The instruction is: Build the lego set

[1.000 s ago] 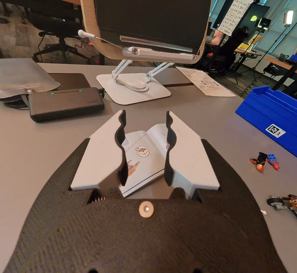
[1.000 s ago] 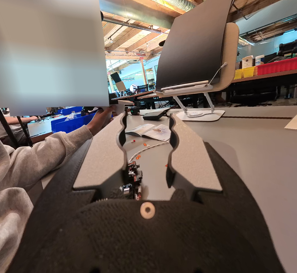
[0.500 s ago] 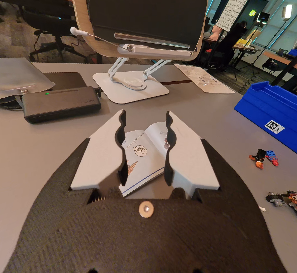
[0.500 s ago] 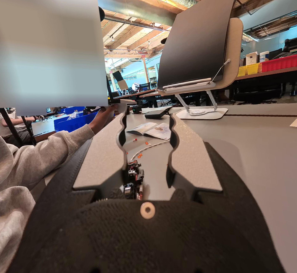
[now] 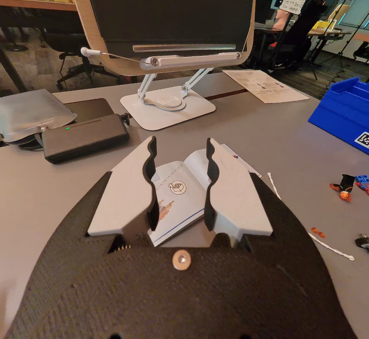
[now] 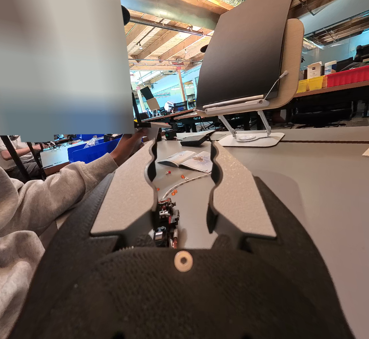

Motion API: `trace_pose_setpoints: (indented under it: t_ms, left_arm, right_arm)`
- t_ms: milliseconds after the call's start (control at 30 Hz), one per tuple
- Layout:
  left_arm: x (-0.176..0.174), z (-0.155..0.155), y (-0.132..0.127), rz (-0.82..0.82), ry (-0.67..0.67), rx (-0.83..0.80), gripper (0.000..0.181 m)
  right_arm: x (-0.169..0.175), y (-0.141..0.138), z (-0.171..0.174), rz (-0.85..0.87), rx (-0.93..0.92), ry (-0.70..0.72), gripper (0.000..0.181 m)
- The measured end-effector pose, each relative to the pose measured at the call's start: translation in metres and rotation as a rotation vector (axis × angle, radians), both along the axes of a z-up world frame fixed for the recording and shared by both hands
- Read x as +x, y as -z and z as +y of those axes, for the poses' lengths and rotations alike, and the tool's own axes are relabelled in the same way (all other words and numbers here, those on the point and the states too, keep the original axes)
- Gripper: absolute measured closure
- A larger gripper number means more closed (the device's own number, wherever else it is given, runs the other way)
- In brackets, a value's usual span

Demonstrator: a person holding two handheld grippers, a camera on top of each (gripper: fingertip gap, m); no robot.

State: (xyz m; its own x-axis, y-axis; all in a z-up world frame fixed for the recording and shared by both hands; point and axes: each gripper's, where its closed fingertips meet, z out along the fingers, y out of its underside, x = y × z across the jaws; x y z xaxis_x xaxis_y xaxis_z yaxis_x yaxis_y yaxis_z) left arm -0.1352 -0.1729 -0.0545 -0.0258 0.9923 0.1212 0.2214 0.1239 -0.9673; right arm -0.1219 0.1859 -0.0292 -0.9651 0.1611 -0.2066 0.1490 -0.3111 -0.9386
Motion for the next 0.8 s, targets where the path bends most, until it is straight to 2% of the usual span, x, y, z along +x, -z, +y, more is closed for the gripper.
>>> trace_pose_setpoints:
  t_ms: [367,533,800]
  left_arm:
    - [0.002,0.006,-0.010,0.057,0.034,0.077,0.132]
    - [0.013,0.006,-0.036,0.180,0.092,0.236,0.132]
    - [0.037,0.007,-0.067,0.289,0.155,0.325,0.131]
  right_arm:
    - [-0.001,0.000,0.000,-0.002,-0.001,0.004,0.129]
    - [-0.012,-0.001,0.001,0.011,0.007,0.065,0.129]
    - [-0.029,0.014,-0.010,0.026,0.142,0.171,0.130]
